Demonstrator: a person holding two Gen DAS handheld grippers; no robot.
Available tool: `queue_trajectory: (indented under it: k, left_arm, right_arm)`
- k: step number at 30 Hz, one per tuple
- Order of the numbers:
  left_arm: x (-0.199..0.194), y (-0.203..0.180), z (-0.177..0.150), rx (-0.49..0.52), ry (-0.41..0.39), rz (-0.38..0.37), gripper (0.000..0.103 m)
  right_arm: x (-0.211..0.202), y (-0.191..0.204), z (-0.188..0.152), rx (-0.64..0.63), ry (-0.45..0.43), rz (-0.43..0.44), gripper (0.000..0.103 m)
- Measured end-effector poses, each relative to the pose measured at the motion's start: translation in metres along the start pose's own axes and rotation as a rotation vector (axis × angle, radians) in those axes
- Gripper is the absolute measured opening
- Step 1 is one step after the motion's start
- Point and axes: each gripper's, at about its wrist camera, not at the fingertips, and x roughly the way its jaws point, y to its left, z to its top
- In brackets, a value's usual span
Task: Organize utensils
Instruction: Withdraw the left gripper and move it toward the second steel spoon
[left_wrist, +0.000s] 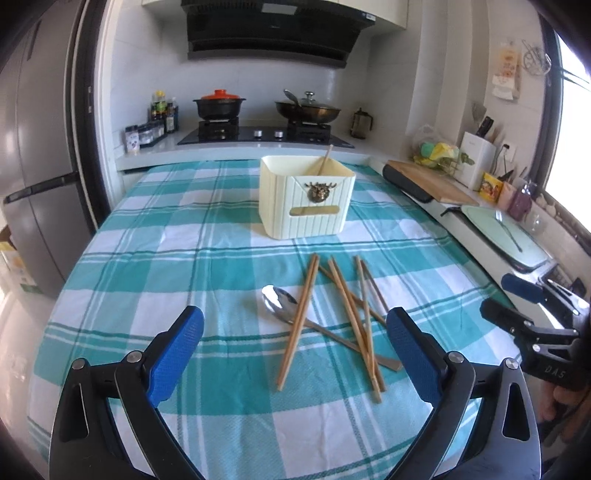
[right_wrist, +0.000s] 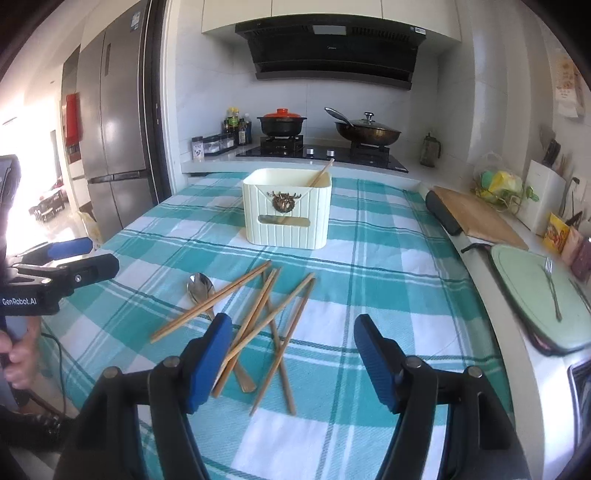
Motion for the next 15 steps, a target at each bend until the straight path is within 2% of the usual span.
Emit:
queue_trajectory:
  k: [5, 9, 15]
  left_arm:
    - [-0.002, 0.012, -0.021, -0.040, -0.002, 0.054, 0.099]
    - [-0.001, 0.006, -0.033, -0.040, 0.022, 0.055, 0.099]
    - [0.000, -0.006, -0.037, -0.007, 0.020, 0.082, 0.102]
  right_arm:
    - [-0.010, 0.007, -0.017, 0.030, -0.036, -0.041, 0.070]
    - [-0.005, 0.009, -0.022, 0.051, -0.012, -0.029, 0.070]
    - [-0.011, 0.014, -0.027, 0.042, -0.042, -0.010, 0.070]
